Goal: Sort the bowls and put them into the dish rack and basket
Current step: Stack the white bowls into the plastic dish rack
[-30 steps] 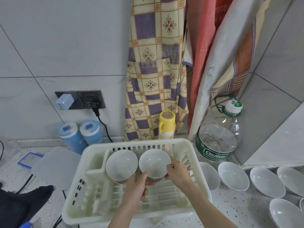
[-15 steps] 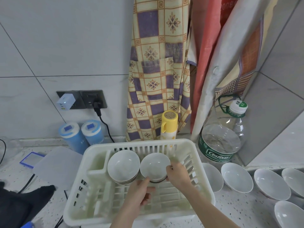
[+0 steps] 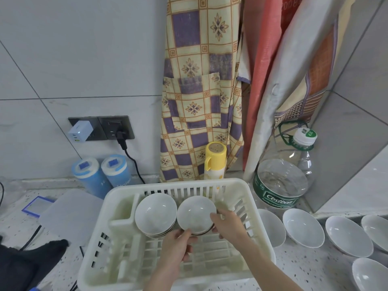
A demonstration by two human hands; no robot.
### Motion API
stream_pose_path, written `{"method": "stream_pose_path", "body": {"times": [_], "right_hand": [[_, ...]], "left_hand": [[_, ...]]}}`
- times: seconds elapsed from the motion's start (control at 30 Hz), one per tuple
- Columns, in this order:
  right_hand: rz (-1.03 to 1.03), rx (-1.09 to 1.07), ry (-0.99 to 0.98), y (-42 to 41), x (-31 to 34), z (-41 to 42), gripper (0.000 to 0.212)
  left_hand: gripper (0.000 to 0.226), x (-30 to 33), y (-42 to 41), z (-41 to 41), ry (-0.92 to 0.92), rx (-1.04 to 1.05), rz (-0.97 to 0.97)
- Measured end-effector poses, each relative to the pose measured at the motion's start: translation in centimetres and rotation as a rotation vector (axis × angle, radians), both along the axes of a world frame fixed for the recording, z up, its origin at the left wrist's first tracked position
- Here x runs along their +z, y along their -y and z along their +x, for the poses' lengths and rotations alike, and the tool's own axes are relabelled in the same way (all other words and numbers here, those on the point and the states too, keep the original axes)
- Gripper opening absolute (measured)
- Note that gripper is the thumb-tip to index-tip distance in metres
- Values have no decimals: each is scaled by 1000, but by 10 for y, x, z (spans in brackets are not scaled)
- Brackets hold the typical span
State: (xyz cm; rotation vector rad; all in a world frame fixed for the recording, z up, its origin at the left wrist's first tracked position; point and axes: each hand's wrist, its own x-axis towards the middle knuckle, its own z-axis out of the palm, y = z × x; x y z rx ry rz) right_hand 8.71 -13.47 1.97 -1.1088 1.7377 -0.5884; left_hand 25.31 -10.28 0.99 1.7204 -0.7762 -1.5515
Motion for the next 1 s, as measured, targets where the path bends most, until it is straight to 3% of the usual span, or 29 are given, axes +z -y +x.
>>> {"method": "stream_pose_path", "body": {"times": [0.43,1.0], "right_hand": [[-5,-55,147,0,-10,4,17],[129,69,158,-3,10,2,30]], "left_hand": [[14,-5,1,-2,-82,70,-70],[12,1,-4,-5,-105,45,-84]]}}
